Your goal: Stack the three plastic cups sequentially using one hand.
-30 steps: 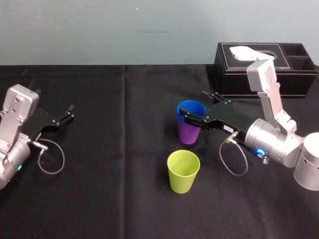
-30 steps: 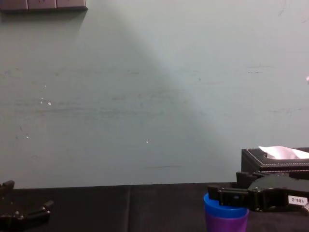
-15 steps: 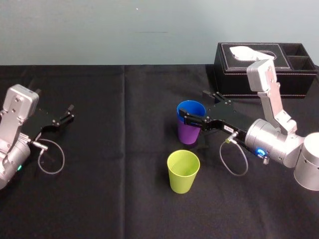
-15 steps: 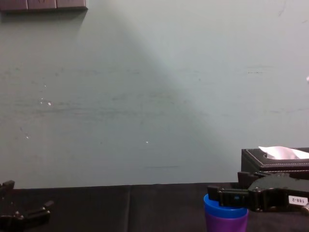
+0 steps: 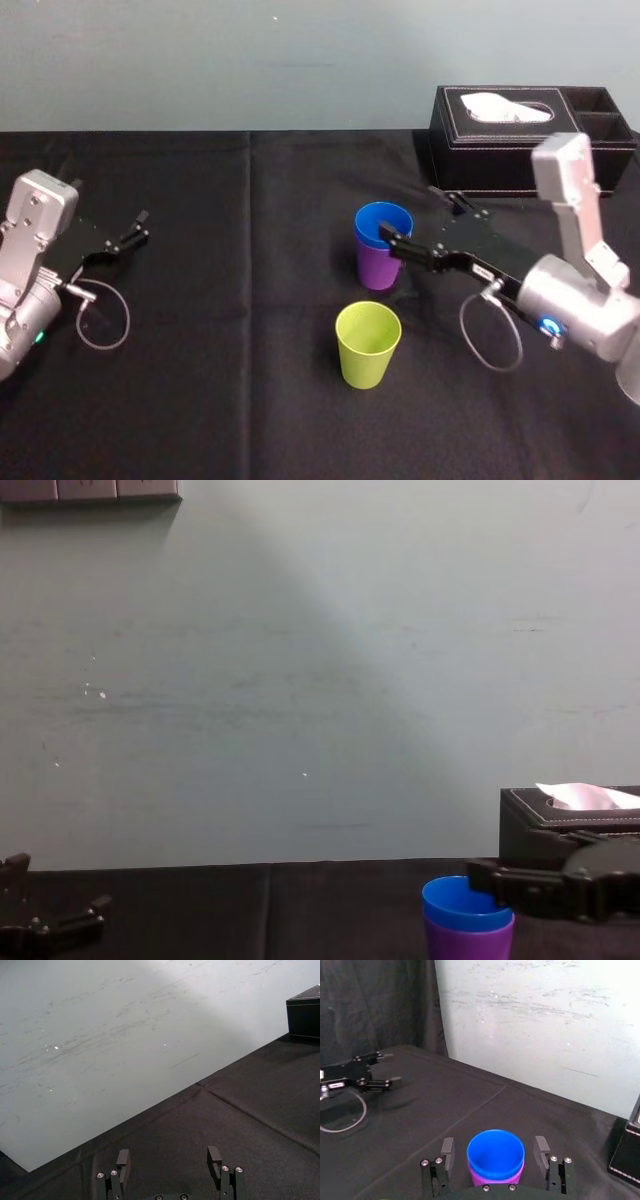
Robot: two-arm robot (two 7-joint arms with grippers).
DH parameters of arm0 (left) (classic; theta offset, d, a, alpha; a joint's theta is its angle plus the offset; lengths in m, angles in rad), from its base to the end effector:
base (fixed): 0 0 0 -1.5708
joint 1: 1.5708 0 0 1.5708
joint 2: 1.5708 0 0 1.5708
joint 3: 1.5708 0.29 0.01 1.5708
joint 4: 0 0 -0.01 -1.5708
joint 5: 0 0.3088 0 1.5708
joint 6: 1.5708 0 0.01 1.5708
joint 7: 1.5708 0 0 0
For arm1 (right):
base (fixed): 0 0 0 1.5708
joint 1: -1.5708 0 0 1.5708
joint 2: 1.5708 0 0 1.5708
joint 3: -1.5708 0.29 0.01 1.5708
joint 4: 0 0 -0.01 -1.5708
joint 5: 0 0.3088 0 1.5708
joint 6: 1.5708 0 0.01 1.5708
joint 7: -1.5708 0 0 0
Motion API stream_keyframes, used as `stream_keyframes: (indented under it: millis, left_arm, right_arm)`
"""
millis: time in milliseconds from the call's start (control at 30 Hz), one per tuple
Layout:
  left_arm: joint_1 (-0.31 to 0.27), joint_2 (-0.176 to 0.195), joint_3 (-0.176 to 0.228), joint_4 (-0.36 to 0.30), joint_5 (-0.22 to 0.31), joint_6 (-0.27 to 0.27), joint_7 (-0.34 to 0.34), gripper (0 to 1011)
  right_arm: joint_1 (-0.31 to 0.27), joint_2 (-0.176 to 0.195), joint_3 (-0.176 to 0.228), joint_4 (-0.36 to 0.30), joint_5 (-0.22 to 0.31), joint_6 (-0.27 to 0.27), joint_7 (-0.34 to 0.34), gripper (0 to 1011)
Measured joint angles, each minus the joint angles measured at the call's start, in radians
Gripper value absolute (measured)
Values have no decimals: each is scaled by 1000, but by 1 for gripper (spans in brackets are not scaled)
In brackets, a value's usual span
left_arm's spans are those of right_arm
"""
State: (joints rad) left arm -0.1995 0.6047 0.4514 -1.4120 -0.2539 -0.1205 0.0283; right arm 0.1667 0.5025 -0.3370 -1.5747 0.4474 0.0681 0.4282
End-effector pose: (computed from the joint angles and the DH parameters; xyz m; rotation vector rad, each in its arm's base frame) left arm 0.3581 0.0827 -0.3023 0.3045 -0.2850 1.2480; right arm 0.3582 -0.0487 -0.2590 -0.1061 -0.0036 -0.8487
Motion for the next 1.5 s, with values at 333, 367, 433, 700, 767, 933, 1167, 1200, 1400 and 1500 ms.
stream_keyframes:
  millis: [333, 367, 433, 700, 767, 933, 1167, 1200, 1400, 1500]
  left_arm:
    - [0, 0, 0, 0, 0, 0, 0, 1011]
    - [0, 0, 0, 0, 0, 0, 0, 1011]
    - [0, 0, 0, 0, 0, 0, 0, 1012]
    - [0, 0, 0, 0, 0, 0, 0, 1011]
    - [0, 0, 0, 0, 0, 0, 0, 1011]
    - [0, 0, 0, 0, 0, 0, 0, 1011]
    - [0, 0, 0, 0, 0, 0, 0, 1011]
    - [0, 0, 0, 0, 0, 0, 0, 1011]
    - [0, 0, 0, 0, 0, 0, 0, 1011]
    - [0, 0, 0, 0, 0, 0, 0, 1012]
  right_arm:
    - [-171, 73, 71, -94, 61, -83, 40, 1004]
    - [-196, 82, 80, -103, 68, -96, 47, 1004]
    - [-216, 90, 88, -108, 78, -105, 56, 1004]
    - [-279, 125, 86, -108, 104, -137, 113, 1004]
    - [-285, 130, 81, -106, 103, -142, 119, 1004]
    - [-291, 143, 59, -96, 86, -148, 137, 1004]
    - [-276, 146, 16, -88, 37, -144, 140, 1004]
    - [-273, 144, 12, -88, 32, -143, 140, 1004]
    - [-246, 129, -18, -79, 5, -134, 139, 1004]
    - [-230, 119, -31, -70, -5, -129, 138, 1004]
